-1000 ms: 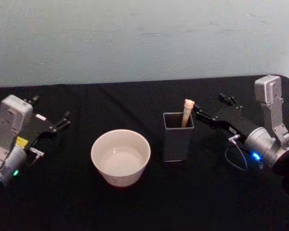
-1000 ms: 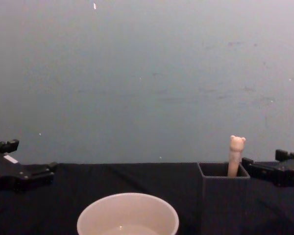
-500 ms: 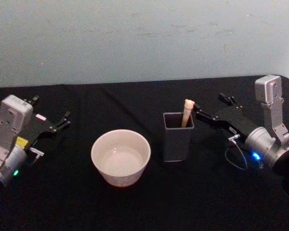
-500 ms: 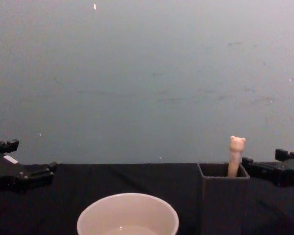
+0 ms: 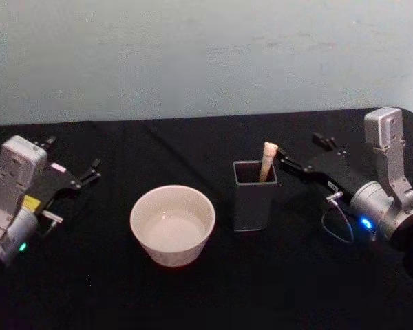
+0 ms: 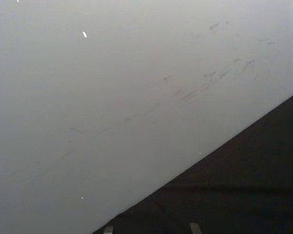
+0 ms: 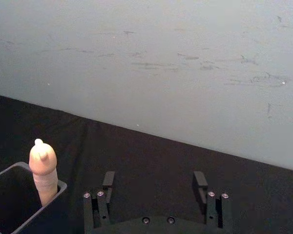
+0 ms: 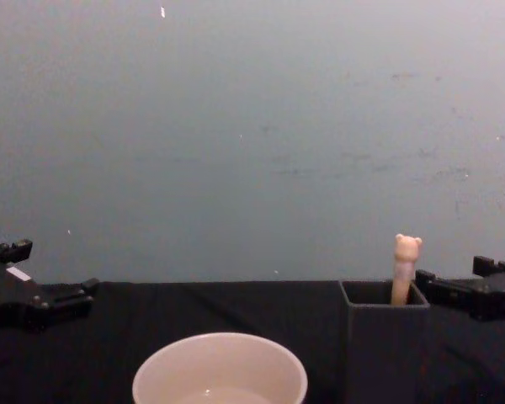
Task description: Pick up the stirring spoon with one hand, stir inside the cup, then place it back in its original position.
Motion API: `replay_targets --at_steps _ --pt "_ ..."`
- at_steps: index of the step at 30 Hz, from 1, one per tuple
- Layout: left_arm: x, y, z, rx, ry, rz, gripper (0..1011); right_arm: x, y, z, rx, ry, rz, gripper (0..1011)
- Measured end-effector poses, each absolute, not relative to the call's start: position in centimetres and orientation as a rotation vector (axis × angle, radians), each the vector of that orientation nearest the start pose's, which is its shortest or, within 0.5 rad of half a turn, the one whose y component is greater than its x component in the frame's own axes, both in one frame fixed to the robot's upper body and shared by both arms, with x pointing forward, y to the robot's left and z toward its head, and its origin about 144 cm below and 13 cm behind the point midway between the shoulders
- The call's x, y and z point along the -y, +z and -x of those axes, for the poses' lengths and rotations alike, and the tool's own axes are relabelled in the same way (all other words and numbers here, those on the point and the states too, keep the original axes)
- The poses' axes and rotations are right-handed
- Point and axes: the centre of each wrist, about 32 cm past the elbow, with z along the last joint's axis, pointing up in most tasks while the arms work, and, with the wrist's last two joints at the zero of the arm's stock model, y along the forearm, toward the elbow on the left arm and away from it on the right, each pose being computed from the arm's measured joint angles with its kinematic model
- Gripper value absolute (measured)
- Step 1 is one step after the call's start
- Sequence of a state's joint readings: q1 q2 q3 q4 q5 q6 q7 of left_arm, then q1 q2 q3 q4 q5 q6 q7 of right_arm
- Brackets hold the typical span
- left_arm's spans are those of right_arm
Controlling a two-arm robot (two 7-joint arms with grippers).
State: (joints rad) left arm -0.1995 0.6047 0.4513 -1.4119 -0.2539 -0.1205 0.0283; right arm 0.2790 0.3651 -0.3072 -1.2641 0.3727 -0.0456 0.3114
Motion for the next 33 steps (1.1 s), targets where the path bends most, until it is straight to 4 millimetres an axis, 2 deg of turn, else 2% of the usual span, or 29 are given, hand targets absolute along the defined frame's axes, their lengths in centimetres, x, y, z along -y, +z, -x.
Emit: replay_targets --at_steps 33 --pt "-30.97 113.98 -48.86 0.285 1.248 -0.304 1001 28.05 113.64 -52.65 -0.023 -1.091 0.094 1000"
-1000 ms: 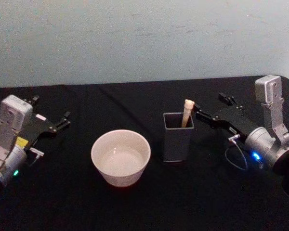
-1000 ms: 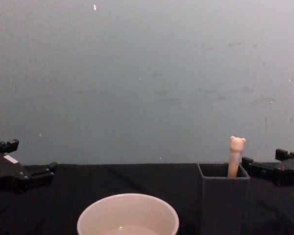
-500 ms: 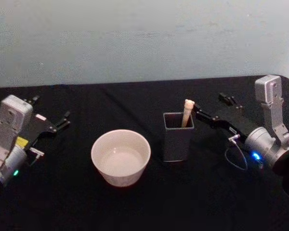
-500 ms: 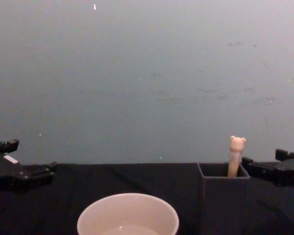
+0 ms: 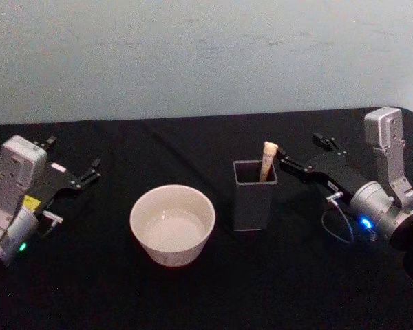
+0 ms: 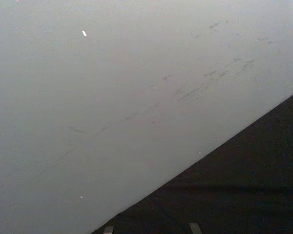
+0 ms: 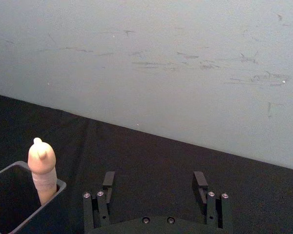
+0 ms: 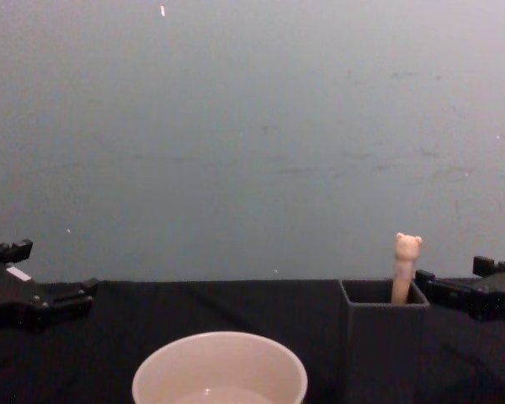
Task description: Pick up the stirring spoon with one hand, stir inside the cup, then place it back in its original position.
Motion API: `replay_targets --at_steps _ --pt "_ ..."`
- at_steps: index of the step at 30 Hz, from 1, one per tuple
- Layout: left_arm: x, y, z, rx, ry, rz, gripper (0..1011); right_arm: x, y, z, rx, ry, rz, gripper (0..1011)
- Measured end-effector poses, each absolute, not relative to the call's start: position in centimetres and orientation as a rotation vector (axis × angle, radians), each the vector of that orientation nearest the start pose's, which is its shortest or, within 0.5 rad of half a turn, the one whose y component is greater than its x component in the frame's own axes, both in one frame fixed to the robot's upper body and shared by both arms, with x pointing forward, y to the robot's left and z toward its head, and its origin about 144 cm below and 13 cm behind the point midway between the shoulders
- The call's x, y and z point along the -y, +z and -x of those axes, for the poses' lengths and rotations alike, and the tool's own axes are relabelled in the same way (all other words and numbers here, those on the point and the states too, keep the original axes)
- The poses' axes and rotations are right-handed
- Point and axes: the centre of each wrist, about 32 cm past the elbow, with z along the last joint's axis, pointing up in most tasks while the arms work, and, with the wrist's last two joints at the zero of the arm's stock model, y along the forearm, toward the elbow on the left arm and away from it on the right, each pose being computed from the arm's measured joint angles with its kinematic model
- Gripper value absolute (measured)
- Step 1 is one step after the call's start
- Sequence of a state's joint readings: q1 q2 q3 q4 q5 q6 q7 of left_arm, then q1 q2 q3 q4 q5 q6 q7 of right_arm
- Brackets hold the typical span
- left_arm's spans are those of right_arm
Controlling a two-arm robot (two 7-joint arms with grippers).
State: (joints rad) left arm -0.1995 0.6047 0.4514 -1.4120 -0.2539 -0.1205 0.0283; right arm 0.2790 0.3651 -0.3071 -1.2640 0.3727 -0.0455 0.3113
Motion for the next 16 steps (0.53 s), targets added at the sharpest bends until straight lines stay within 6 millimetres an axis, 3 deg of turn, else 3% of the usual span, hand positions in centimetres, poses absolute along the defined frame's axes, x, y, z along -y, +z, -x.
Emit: replay_targets --at_steps 16 --pt "-30.97 113.98 -48.86 0.285 1.248 -0.304 1001 28.05 113.64 -52.65 -0.023 -1.091 0.094 1000"
